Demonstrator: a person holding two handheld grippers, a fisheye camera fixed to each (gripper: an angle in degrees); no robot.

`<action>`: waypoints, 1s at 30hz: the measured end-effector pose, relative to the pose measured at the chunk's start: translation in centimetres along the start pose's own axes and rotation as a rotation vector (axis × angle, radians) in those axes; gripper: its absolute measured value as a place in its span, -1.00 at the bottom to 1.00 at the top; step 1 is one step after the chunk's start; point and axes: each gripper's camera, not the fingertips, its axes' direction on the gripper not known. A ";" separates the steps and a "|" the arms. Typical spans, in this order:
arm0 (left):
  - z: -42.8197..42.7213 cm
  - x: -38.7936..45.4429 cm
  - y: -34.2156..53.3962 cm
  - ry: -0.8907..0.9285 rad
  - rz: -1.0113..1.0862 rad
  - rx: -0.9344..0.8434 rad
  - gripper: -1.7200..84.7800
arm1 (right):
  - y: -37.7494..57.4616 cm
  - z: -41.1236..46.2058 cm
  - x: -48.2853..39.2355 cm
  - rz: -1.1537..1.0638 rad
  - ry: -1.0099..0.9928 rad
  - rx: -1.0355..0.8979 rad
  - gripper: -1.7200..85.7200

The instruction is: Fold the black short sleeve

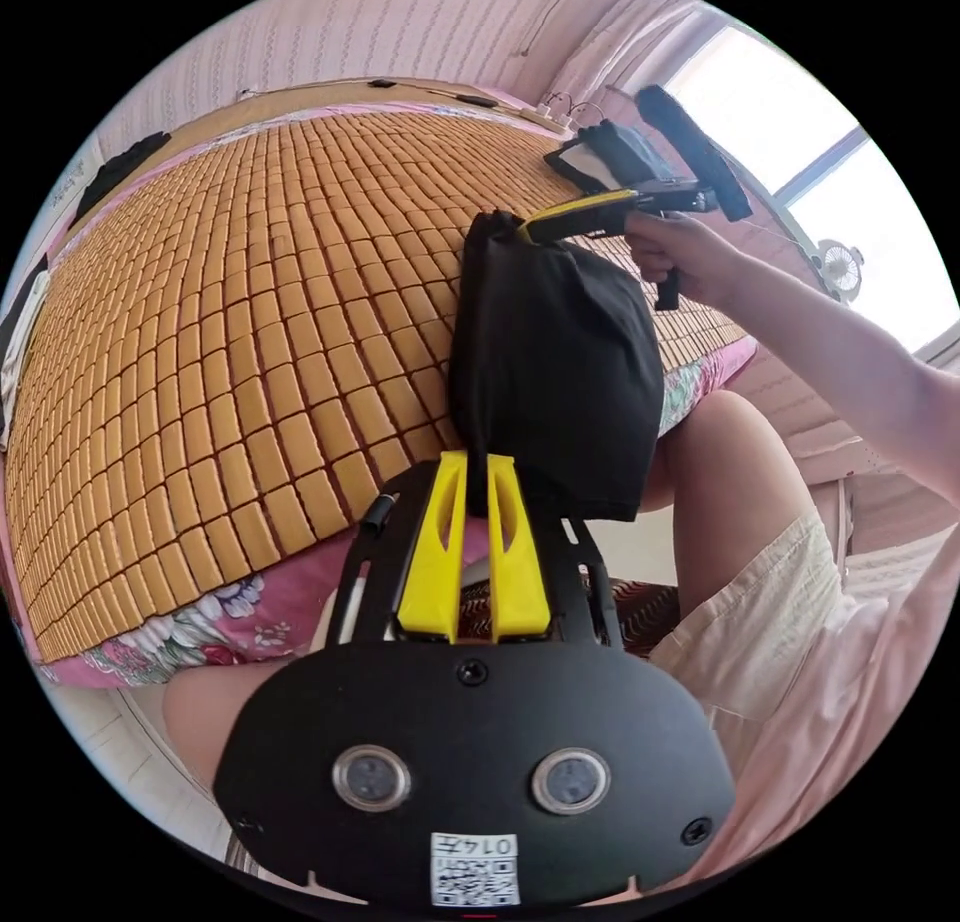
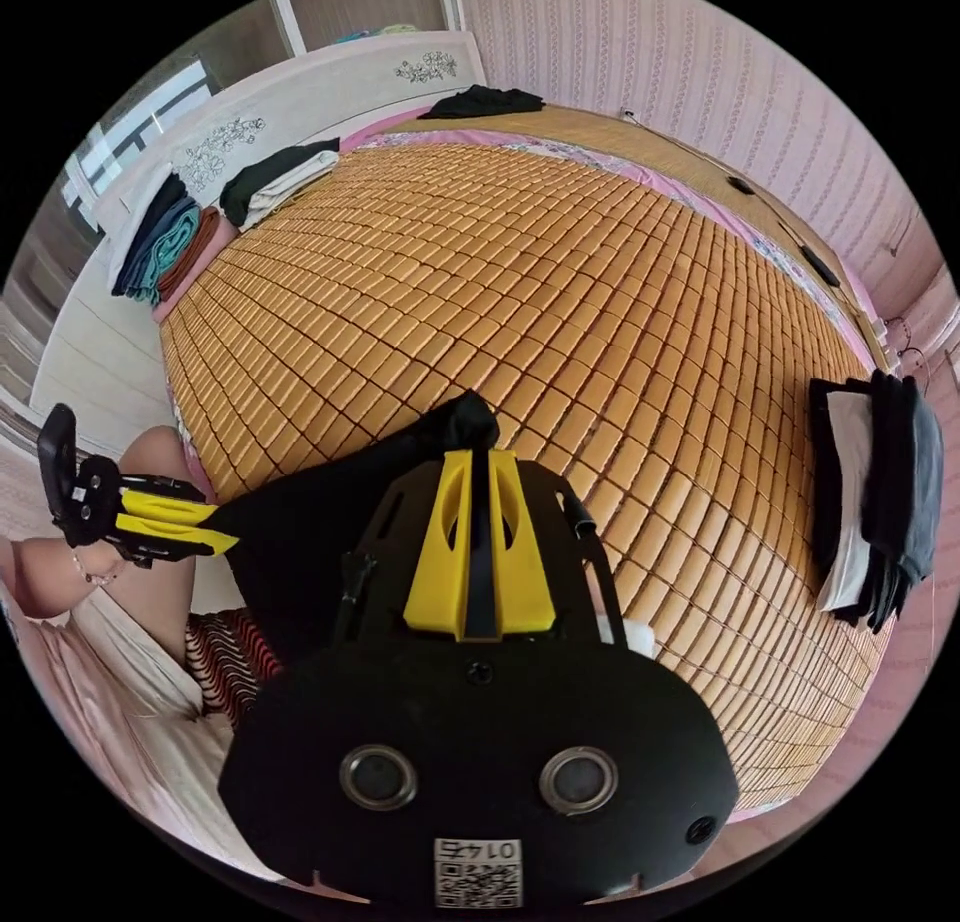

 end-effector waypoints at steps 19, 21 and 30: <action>-23.6 0.2 9.0 -0.277 0.018 0.435 -0.94 | -0.9 -20.2 -11.3 -0.215 -0.250 0.688 -0.95; -26.7 -2.6 9.3 -0.317 -0.033 0.482 -0.93 | -4.7 -20.8 -13.2 -0.283 -0.265 0.694 -0.95; -41.0 -21.7 3.5 -0.781 -0.404 0.614 -0.71 | -39.3 -20.6 -27.6 -0.418 -0.271 0.504 -0.86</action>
